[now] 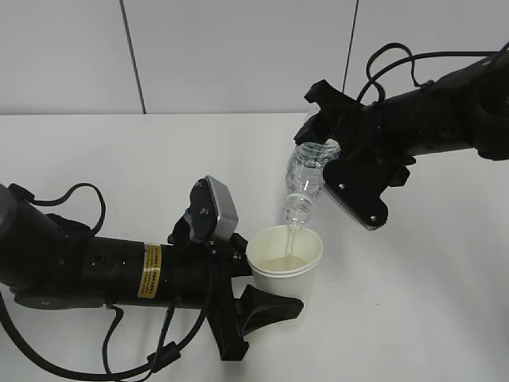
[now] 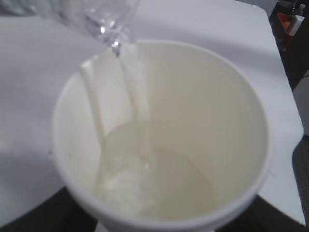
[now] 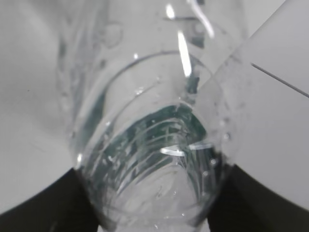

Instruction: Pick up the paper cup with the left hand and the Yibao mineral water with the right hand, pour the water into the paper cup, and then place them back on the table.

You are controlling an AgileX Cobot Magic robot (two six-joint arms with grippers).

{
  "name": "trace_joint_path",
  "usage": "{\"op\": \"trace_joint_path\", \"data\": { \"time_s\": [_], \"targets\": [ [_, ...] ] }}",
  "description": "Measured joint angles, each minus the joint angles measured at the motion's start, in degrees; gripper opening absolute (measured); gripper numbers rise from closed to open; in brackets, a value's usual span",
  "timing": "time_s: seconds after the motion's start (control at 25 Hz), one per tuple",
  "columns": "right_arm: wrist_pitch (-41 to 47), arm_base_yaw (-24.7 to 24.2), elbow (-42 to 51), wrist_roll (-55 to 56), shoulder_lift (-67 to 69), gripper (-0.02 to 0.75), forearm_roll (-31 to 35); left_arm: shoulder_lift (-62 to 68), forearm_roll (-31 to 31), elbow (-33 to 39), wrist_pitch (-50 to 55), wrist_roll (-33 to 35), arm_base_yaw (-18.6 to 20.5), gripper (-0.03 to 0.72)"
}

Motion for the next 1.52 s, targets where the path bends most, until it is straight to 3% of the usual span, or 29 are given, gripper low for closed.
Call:
{"op": "trace_joint_path", "data": {
  "time_s": [1.52],
  "targets": [
    [0.1,0.0,0.0,0.0,0.0,0.414,0.0,0.0,0.0,0.0,0.0,0.0,0.0,0.444]
  ]
}}
